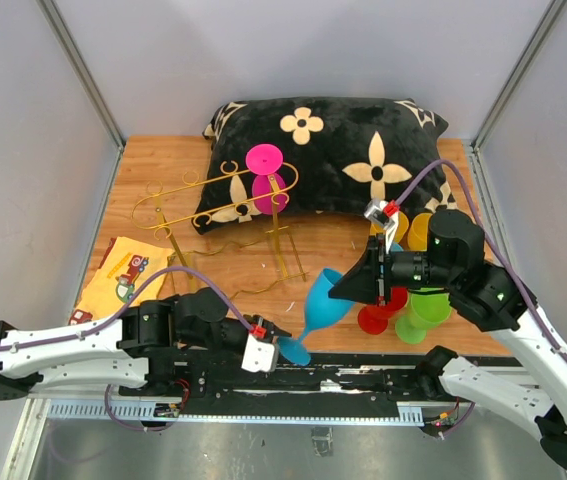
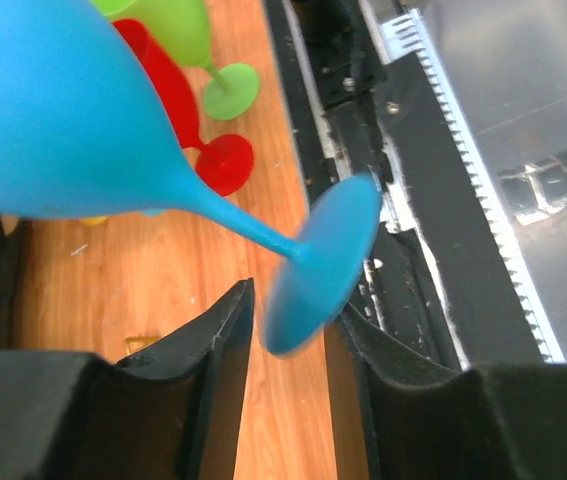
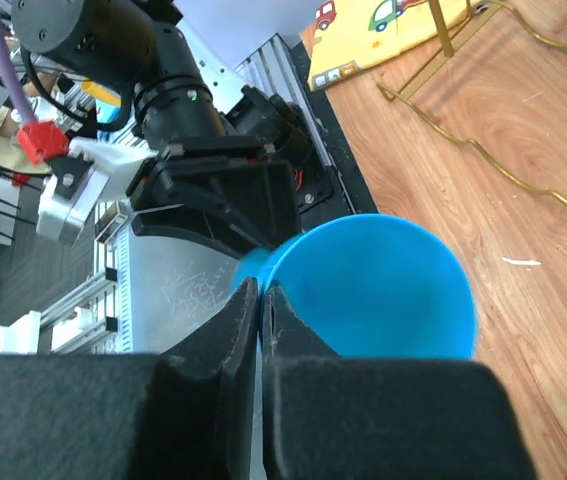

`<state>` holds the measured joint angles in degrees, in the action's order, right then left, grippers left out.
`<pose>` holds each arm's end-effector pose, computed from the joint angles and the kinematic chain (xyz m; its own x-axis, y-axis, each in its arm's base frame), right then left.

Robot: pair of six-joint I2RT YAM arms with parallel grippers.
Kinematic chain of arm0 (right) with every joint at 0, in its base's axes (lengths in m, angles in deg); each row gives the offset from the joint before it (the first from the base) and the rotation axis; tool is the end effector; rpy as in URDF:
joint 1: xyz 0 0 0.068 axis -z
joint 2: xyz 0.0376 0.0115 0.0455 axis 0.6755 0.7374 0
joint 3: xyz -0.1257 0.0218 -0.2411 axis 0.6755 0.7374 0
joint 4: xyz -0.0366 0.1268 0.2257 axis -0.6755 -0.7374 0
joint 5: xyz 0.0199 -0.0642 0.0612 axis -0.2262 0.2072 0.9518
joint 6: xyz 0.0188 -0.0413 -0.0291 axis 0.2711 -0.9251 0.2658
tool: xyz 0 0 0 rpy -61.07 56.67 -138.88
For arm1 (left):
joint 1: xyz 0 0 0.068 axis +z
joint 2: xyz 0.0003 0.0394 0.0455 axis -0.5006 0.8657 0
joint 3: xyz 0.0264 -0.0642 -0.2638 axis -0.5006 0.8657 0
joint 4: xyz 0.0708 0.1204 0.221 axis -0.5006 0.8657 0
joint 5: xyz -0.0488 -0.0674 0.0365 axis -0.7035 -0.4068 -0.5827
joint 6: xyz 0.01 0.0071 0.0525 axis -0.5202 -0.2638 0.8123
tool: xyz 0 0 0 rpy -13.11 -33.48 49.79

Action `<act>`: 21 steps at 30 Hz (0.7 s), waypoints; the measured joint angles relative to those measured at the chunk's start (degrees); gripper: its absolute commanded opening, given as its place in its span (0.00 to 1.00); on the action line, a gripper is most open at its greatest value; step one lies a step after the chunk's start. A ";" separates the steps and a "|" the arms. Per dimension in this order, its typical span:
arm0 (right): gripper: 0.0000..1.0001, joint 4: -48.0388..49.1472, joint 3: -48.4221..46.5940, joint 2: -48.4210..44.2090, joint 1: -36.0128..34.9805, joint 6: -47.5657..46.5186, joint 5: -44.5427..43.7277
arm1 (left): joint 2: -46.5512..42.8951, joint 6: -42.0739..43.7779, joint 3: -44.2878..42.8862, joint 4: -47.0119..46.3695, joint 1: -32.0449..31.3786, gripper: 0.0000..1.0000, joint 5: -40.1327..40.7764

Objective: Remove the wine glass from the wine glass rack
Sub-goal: Place the wine glass at the center of the board.

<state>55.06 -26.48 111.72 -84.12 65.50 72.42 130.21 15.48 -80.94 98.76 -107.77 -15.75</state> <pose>0.0956 0.1170 0.4120 -0.5805 -0.0766 -0.8106 -0.8093 0.1642 0.5640 0.0281 -0.1695 0.3016 0.4569 0.3104 -0.8336 0.8884 -0.2059 0.4102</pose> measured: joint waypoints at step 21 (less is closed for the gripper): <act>0.01 -10.05 -5.55 13.09 -0.63 -9.81 -36.35 | -4.59 -13.88 1.86 -11.89 0.37 1.00 10.97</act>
<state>45.01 -32.03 124.81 -84.75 55.69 36.07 125.62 1.60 -79.08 86.87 -107.40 -4.77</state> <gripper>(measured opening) 0.014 0.994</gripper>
